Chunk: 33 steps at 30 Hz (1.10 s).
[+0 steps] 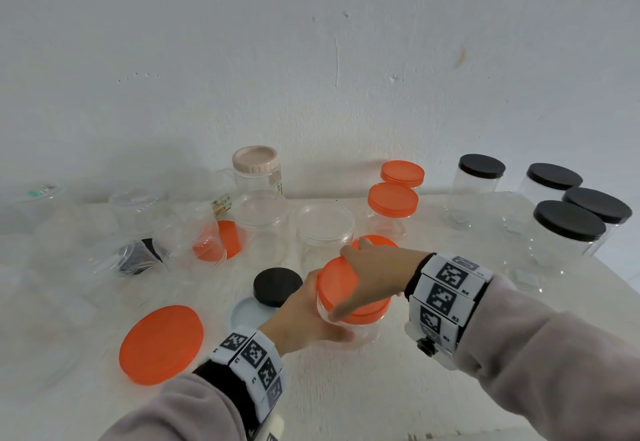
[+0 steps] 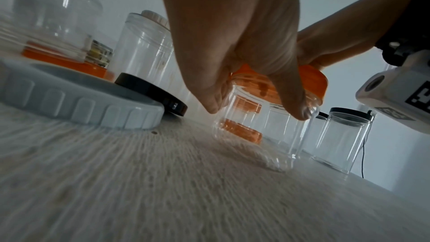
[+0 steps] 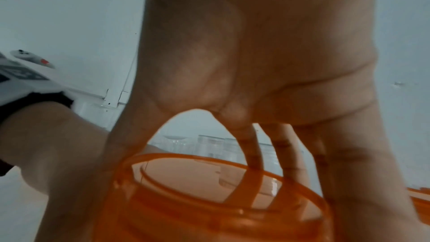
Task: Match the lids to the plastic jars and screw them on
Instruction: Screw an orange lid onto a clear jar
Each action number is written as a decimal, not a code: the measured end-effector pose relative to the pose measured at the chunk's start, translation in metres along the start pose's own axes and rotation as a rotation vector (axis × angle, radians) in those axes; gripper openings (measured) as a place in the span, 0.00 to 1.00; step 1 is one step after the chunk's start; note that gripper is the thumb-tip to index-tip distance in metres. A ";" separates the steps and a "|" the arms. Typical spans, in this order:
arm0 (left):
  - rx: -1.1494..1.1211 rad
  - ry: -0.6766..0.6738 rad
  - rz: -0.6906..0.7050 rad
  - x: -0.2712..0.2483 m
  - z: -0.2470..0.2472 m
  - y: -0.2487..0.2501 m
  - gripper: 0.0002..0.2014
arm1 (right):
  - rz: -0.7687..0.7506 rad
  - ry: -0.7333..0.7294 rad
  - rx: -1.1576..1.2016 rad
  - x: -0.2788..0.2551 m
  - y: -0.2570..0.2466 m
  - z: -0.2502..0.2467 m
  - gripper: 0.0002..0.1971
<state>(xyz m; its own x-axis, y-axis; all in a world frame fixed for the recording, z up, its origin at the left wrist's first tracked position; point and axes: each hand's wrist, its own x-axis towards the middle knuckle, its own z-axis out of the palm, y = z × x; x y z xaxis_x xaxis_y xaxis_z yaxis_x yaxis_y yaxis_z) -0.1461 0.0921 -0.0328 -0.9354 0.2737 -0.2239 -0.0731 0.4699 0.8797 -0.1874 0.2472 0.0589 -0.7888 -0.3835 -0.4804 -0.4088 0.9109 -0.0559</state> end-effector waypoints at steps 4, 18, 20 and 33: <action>0.026 0.003 0.008 -0.001 0.000 0.002 0.56 | -0.018 -0.062 -0.036 0.001 -0.003 -0.005 0.61; -0.008 0.004 0.025 0.000 0.001 -0.002 0.55 | 0.001 -0.090 -0.098 -0.002 -0.010 -0.011 0.58; 0.018 0.008 0.021 0.000 0.001 -0.001 0.55 | -0.037 -0.125 -0.124 -0.005 -0.011 -0.017 0.59; -0.020 0.004 0.052 0.002 0.002 -0.007 0.54 | 0.013 -0.067 -0.071 -0.005 -0.008 -0.014 0.57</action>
<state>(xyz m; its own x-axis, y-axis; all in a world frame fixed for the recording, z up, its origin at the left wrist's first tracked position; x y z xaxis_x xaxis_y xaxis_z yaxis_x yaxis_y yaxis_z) -0.1473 0.0909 -0.0399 -0.9396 0.2936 -0.1762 -0.0317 0.4379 0.8984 -0.1862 0.2399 0.0738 -0.7625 -0.3587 -0.5385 -0.4324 0.9016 0.0118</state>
